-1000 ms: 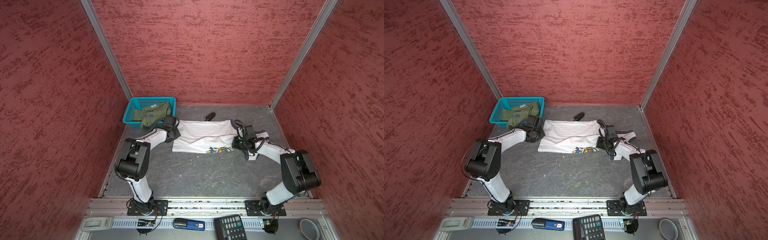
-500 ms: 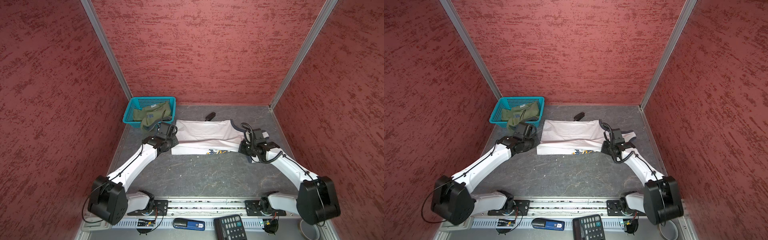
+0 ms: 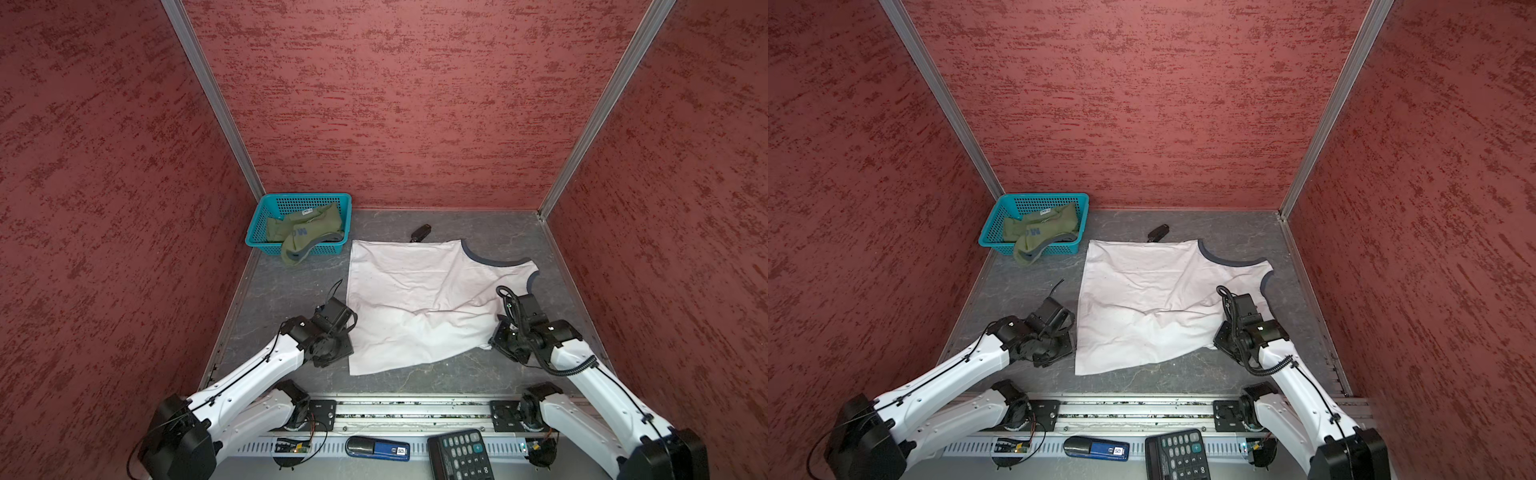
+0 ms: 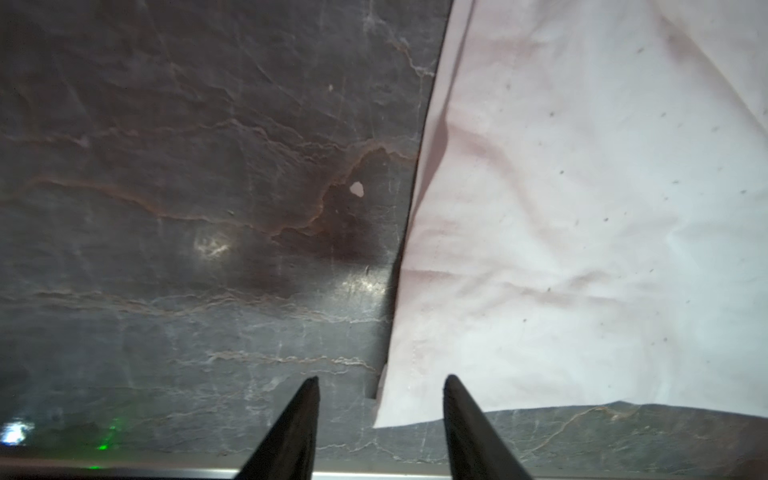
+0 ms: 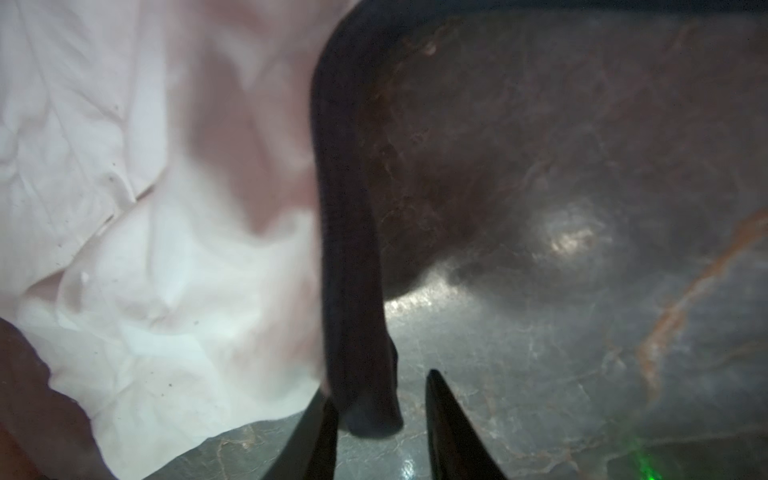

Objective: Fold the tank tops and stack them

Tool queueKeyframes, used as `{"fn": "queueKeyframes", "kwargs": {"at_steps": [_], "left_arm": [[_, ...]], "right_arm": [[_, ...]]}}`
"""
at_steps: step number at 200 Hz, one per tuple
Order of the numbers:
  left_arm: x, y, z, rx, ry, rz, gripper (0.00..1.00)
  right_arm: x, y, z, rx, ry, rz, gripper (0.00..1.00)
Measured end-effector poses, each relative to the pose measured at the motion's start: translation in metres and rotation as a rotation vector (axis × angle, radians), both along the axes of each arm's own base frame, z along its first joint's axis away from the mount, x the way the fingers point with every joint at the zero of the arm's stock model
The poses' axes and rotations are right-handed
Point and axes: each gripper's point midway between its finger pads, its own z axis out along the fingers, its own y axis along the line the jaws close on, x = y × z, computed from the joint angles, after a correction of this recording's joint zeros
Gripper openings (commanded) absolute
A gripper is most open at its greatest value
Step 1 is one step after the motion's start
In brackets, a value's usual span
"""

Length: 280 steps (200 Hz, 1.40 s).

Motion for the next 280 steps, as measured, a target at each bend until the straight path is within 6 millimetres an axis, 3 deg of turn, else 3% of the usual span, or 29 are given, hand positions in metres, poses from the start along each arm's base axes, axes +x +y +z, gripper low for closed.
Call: {"fn": "queueKeyframes", "kwargs": {"at_steps": [23,47,72,95,128,143,152,200,238,280], "left_arm": [[0.017,-0.002,0.021,0.010,-0.072,-0.006,0.61],[0.050,-0.027,0.037,-0.018,-0.145,-0.051,0.64],[0.074,-0.058,0.019,-0.006,-0.131,-0.119,0.65],[0.080,-0.077,-0.012,0.010,-0.077,-0.164,0.66],[0.076,-0.079,-0.041,0.019,-0.033,-0.173,0.71],[0.079,-0.082,-0.041,0.003,-0.051,-0.168,0.74],[0.079,-0.082,-0.040,-0.005,-0.062,-0.165,0.76],[0.080,-0.081,-0.038,-0.061,-0.111,-0.132,0.80],[0.080,-0.078,-0.036,-0.103,-0.139,-0.102,0.83],[0.082,-0.059,-0.034,-0.102,-0.186,-0.052,0.86]], "right_arm": [[0.010,-0.002,0.026,-0.007,-0.075,-0.017,0.56],[0.029,-0.007,0.054,-0.033,-0.164,-0.036,0.62],[0.044,-0.012,0.065,-0.082,-0.192,-0.048,0.66],[0.051,-0.019,0.058,-0.116,-0.183,-0.057,0.68],[0.075,-0.041,0.047,-0.144,-0.174,-0.129,0.79],[0.089,-0.051,0.044,-0.132,-0.194,-0.168,0.94],[0.097,-0.057,0.041,-0.123,-0.203,-0.191,0.98],[0.122,-0.090,0.009,-0.062,-0.216,-0.324,0.99],[0.122,-0.104,-0.029,-0.024,-0.147,-0.399,0.99],[0.127,-0.145,-0.027,-0.022,-0.204,-0.538,0.99]]}}
